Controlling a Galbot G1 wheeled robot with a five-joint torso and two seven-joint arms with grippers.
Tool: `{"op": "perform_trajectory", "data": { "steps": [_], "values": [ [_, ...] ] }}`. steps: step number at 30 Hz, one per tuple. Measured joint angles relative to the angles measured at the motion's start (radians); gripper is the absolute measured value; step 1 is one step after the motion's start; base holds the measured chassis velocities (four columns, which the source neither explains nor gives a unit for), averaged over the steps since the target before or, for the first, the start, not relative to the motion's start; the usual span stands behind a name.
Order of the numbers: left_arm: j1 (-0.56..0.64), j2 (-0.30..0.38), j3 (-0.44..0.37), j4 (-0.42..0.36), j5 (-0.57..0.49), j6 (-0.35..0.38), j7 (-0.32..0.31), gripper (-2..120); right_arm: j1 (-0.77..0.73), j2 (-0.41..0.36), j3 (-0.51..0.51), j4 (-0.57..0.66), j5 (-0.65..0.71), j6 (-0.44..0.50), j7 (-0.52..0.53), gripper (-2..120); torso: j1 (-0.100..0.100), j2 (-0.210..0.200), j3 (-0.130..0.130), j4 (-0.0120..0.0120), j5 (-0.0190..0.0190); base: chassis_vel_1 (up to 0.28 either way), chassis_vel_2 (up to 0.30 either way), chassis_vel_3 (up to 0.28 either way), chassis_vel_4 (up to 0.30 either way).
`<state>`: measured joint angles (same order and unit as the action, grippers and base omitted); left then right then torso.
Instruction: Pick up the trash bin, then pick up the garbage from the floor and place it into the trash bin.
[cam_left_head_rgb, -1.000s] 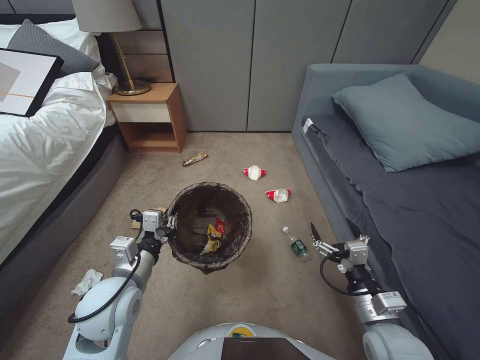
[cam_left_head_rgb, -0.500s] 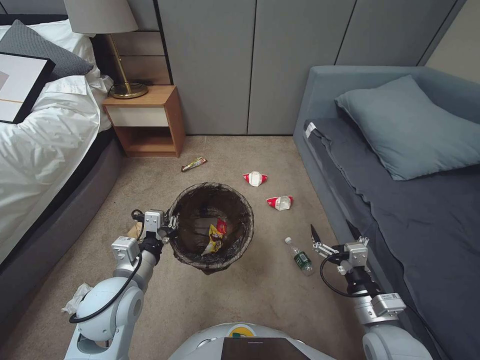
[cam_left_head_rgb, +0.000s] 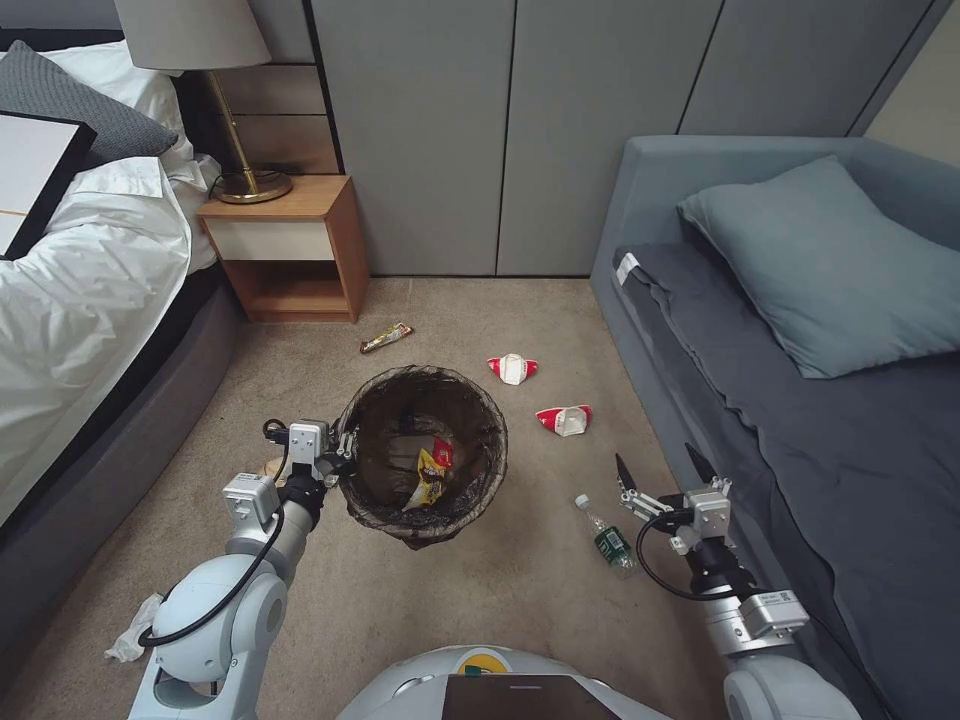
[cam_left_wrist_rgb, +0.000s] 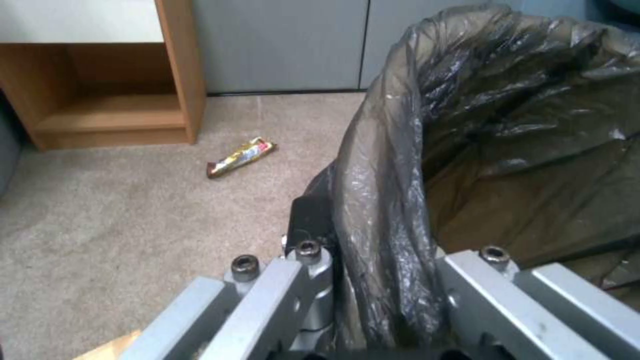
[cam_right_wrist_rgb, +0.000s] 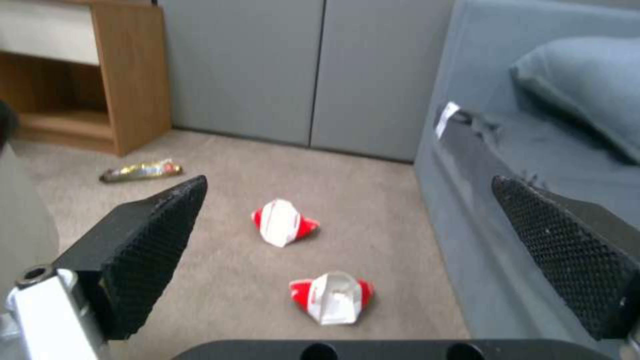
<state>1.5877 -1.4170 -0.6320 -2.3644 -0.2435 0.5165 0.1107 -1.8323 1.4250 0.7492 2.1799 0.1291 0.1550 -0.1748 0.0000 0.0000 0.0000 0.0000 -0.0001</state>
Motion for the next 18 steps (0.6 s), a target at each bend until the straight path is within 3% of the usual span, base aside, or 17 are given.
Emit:
{"op": "perform_trajectory", "data": {
  "steps": [7,10,18],
  "values": [
    [-0.004,0.006,-0.002,-0.005,-0.008,0.005,0.000,7,0.086,-0.050,-0.015,-0.101,0.009,-0.116,-0.013,100,0.000,0.000,0.000,-0.0002,0.0000,0.000,0.000,0.000,0.000],
    [-0.008,0.009,-0.002,-0.009,-0.012,0.007,-0.002,7,0.188,-0.092,-0.046,-0.218,0.014,-0.192,-0.026,100,0.000,0.000,0.000,0.0002,0.0003,0.000,0.000,0.000,0.000],
    [-0.009,0.011,-0.010,-0.018,-0.020,0.012,-0.004,7,0.337,-0.156,-0.127,-0.394,0.044,-0.313,-0.055,100,0.000,0.000,0.000,0.0000,0.0002,0.000,0.000,0.000,0.000]
  ]
}}
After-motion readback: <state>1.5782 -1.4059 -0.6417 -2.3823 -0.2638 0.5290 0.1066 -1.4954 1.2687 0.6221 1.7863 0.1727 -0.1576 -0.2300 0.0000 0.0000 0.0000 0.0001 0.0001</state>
